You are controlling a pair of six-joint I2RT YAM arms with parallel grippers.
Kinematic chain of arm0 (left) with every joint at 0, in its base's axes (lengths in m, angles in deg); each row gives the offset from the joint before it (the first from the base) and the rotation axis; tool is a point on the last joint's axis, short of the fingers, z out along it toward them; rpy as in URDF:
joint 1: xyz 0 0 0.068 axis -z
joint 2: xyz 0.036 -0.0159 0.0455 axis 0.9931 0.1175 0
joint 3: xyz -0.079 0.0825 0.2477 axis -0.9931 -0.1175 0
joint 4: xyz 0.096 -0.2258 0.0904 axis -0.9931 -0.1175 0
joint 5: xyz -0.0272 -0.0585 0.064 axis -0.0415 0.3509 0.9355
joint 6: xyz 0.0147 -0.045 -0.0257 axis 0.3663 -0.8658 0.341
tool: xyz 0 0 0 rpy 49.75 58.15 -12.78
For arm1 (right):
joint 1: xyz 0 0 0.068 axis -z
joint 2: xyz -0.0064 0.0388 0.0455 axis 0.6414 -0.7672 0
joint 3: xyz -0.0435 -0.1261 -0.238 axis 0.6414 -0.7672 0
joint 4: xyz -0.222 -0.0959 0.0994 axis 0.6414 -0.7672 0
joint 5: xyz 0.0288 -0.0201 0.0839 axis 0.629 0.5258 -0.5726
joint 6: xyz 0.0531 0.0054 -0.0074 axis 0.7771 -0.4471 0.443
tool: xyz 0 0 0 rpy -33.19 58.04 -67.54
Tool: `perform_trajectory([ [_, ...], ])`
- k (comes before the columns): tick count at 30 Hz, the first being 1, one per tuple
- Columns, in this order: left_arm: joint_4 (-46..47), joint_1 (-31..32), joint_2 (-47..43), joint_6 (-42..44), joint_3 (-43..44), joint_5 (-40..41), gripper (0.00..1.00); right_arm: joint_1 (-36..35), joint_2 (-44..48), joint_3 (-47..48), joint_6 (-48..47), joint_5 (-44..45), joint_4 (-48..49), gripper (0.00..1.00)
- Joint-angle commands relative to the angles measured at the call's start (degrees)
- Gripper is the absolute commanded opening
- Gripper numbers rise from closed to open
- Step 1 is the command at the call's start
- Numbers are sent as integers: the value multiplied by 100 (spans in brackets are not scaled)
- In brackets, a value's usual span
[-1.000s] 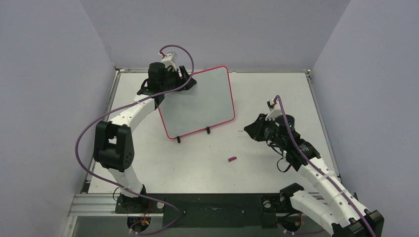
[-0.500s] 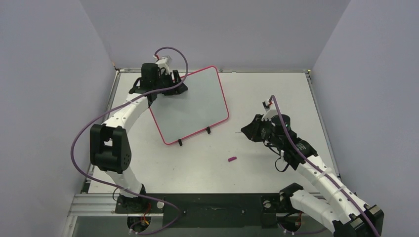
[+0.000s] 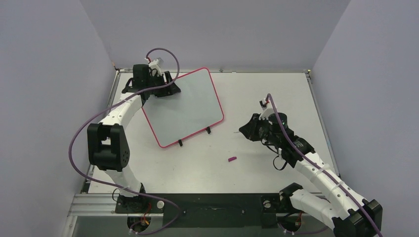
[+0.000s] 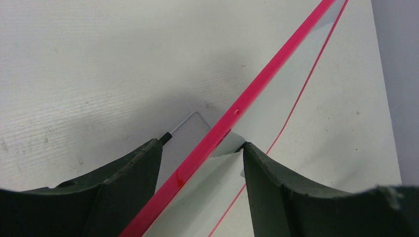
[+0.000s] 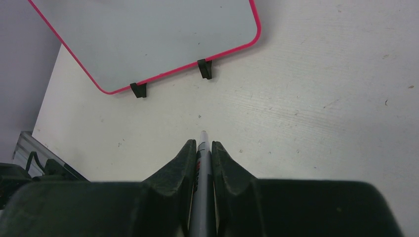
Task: Write a sentence on the whiteboard
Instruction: Move the whiteboard to the center of the board.
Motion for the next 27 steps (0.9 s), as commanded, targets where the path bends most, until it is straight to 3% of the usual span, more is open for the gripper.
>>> perform_trajectory([
  [1,-55,-206,199,163,244,-350,50,-81,-101,319,-62,123,153,0],
  [6,129,-249,296,-110,340,-798,52,-122,-201,356,-96,130,143,0],
  [24,227,-444,-92,-771,858,-523,53,-273,-543,547,-178,115,125,0],
  [26,304,-443,-154,-843,756,-589,48,-283,-557,569,-180,121,120,0],
  [27,354,-425,-193,-817,708,-623,41,-288,-565,568,-178,130,115,3],
])
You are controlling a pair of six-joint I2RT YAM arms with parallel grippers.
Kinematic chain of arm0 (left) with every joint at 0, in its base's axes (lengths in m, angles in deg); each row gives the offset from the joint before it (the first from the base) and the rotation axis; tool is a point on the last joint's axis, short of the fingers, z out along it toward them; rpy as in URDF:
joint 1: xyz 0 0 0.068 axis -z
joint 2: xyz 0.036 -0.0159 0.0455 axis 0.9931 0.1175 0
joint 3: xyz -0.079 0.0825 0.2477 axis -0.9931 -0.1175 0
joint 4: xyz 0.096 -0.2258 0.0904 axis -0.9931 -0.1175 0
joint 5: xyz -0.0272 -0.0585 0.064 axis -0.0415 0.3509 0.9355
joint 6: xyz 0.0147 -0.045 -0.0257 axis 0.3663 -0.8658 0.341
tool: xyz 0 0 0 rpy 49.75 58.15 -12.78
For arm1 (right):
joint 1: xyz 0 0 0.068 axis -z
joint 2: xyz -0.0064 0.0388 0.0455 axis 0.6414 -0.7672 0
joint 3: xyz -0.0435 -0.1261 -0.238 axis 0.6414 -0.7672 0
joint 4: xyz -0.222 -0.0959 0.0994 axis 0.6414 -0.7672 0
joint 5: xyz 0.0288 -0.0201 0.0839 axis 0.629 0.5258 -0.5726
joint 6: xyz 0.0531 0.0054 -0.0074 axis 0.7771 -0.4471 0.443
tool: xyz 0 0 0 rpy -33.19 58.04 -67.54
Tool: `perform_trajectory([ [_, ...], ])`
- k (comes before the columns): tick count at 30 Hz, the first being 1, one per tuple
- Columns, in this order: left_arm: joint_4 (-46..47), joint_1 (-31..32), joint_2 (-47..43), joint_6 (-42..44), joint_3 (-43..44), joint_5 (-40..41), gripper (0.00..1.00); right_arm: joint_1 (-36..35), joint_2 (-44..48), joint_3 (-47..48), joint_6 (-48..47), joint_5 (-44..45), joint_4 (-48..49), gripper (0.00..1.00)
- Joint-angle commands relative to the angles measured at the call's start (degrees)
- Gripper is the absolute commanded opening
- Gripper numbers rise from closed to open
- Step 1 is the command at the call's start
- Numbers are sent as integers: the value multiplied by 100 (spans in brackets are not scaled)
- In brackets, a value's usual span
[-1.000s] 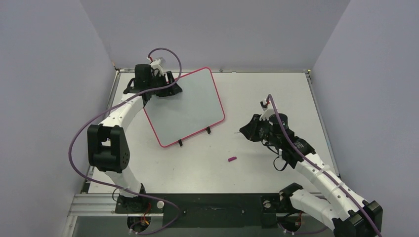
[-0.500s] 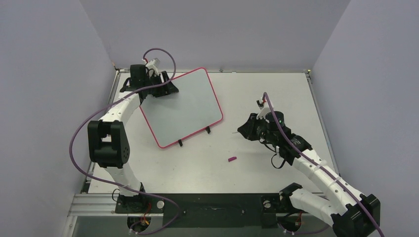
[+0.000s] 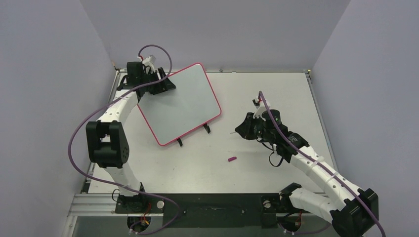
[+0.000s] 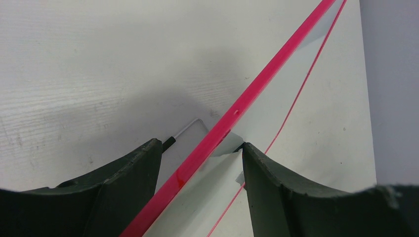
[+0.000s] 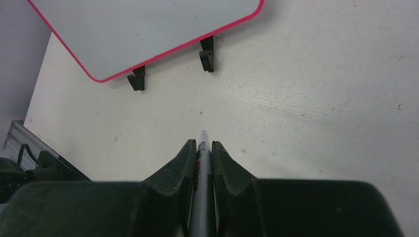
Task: Write a sentence on the whiteboard
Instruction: Move the whiteboard to the center of the board.
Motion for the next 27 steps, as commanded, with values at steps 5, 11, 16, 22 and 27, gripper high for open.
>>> perform_trajectory([
  [5,630,64,-851,-65,-292,169,0,-99,-103,296,-76,104,173,6],
  [11,185,164,-863,242,-197,18,33,-178,-220,383,-46,-7,463,0],
  [16,-91,417,-1257,220,-581,442,42,-239,-347,400,-68,-365,1031,0],
  [22,534,505,-1954,-708,-1541,936,38,-504,-861,183,152,-1092,3018,0],
  [27,780,549,-2326,-994,-1959,1142,29,-1379,-1627,432,-124,-790,3993,0],
])
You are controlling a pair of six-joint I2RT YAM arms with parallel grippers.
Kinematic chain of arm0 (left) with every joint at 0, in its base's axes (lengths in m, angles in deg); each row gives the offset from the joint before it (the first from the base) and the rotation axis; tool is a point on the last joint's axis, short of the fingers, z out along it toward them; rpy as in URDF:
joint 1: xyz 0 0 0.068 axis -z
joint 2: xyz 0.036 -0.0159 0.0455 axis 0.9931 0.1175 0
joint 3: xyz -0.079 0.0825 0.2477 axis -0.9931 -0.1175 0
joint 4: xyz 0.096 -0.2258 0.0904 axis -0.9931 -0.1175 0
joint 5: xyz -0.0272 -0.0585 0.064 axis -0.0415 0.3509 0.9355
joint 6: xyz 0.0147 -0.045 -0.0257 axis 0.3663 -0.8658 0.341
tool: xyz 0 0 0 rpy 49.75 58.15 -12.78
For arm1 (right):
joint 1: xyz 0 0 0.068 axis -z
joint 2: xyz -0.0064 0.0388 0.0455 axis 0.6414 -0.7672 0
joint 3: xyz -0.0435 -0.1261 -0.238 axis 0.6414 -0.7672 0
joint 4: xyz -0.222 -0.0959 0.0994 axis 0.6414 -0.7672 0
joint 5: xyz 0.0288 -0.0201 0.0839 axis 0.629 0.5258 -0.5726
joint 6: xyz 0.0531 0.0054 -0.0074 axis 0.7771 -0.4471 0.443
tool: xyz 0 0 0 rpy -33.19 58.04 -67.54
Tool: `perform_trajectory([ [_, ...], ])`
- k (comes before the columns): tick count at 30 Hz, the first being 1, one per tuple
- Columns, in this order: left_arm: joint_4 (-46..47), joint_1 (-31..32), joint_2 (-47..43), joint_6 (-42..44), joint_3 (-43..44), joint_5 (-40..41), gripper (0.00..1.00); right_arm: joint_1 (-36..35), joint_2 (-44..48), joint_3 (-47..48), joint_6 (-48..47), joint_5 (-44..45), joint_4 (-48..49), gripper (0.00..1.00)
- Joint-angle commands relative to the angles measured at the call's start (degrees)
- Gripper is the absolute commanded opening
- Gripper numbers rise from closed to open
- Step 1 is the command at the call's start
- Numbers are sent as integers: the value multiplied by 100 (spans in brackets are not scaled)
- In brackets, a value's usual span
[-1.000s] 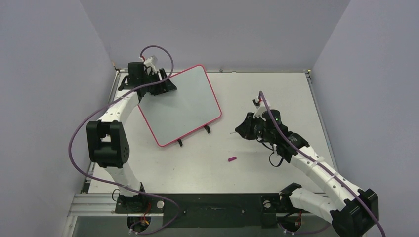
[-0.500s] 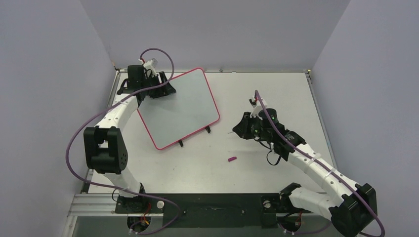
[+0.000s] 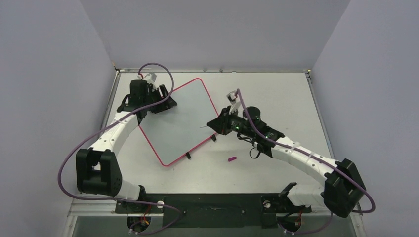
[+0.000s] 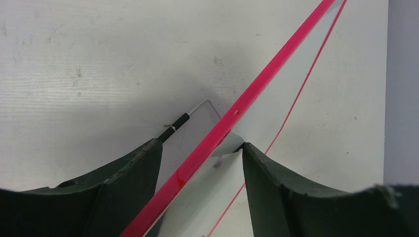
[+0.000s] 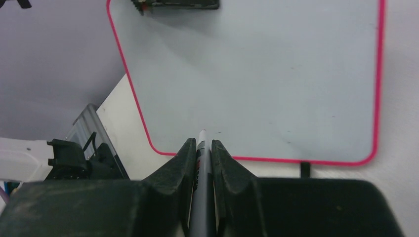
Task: Write a sentence on the whiteboard
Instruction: Move the whiteboard to the center of the board.
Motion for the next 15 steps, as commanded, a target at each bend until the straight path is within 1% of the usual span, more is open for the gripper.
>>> perform_trajectory([
  [1,655,30,-533,-550,6,249,26,-700,-548,281,-233,45,1519,0],
  [2,606,31,-562,-602,6,327,20,-858,-713,291,-238,123,1813,0],
  [3,519,36,-611,-612,6,412,17,-912,-813,294,-213,142,1967,0],
  [4,503,38,-678,-646,-33,439,11,-995,-1008,293,-123,157,2331,0],
  [6,553,89,-817,-720,-156,533,7,-1076,-1304,295,59,125,2849,0],
  [9,811,260,-1035,-956,-449,927,1,-1174,-1653,332,303,33,3517,0],
  [12,1121,337,-1285,-1179,-901,1162,3,-1301,-1938,362,374,-34,4168,0],
  [14,1376,355,-1383,-1312,-1117,1270,11,-1350,-2076,406,415,-104,4538,0],
  [15,1415,360,-1399,-1353,-1162,1287,18,-1360,-2118,432,441,-138,4591,0],
])
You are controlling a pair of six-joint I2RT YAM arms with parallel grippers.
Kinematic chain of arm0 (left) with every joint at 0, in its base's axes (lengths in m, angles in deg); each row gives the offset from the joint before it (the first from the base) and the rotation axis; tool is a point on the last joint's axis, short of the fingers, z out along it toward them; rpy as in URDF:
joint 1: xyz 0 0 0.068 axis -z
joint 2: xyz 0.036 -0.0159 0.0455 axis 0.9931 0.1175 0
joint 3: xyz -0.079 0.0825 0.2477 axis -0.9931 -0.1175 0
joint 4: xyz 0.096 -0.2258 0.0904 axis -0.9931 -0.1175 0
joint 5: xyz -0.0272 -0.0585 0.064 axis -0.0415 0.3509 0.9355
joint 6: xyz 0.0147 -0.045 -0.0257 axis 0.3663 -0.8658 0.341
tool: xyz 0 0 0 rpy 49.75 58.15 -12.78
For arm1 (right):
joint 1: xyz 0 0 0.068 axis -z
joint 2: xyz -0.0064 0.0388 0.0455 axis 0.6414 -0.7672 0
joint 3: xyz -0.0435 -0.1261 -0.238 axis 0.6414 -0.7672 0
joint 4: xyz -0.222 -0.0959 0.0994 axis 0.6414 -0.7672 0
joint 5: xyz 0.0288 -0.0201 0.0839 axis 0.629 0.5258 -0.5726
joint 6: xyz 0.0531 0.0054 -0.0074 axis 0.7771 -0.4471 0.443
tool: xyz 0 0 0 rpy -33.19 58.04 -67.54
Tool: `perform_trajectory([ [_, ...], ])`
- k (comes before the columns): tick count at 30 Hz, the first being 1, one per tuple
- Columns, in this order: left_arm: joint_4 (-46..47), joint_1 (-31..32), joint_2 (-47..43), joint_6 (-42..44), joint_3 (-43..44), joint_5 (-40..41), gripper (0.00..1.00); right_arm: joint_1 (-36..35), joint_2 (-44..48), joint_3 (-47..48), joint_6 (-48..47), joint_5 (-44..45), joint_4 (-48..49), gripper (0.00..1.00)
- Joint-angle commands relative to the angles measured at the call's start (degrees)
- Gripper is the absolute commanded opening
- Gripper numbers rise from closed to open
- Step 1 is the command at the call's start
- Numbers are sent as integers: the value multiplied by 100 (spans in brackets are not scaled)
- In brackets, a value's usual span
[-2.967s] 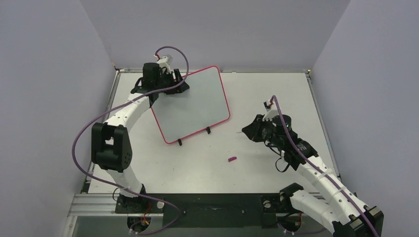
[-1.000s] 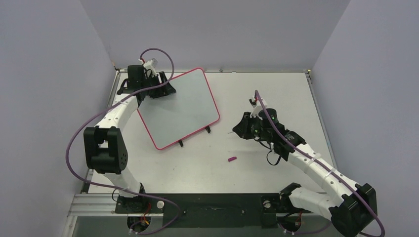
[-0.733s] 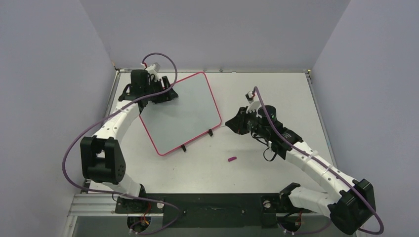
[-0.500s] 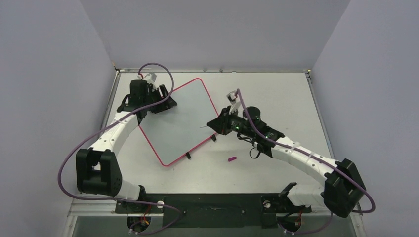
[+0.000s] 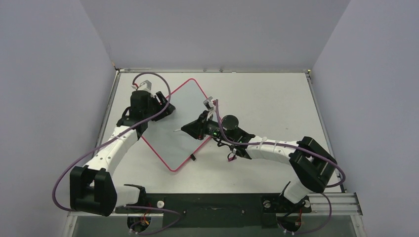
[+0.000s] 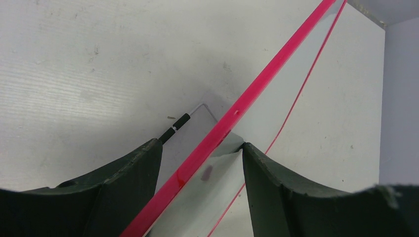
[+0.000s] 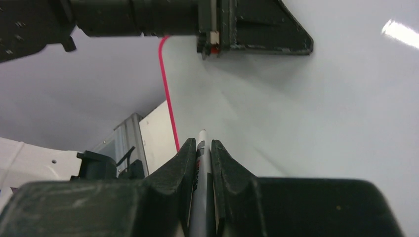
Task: Write a sentence on the whiteboard
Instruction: Move the whiteboard to the center of the board, then write a sentence on the whiteboard.
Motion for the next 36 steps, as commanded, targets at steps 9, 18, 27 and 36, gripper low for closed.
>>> perform_trajectory([
  [9,1130,44,-416,-568,-257,195,45,-299,-807,732,258,-111,1815,0],
  [18,1326,41,-550,-553,-387,312,45,-508,-1171,818,54,142,1783,0],
  [27,1336,35,-724,-493,-402,461,45,-694,-1341,905,-286,707,1674,0],
  [36,1273,41,-471,-396,-274,309,45,-776,-1486,1087,-548,1161,1545,0],
])
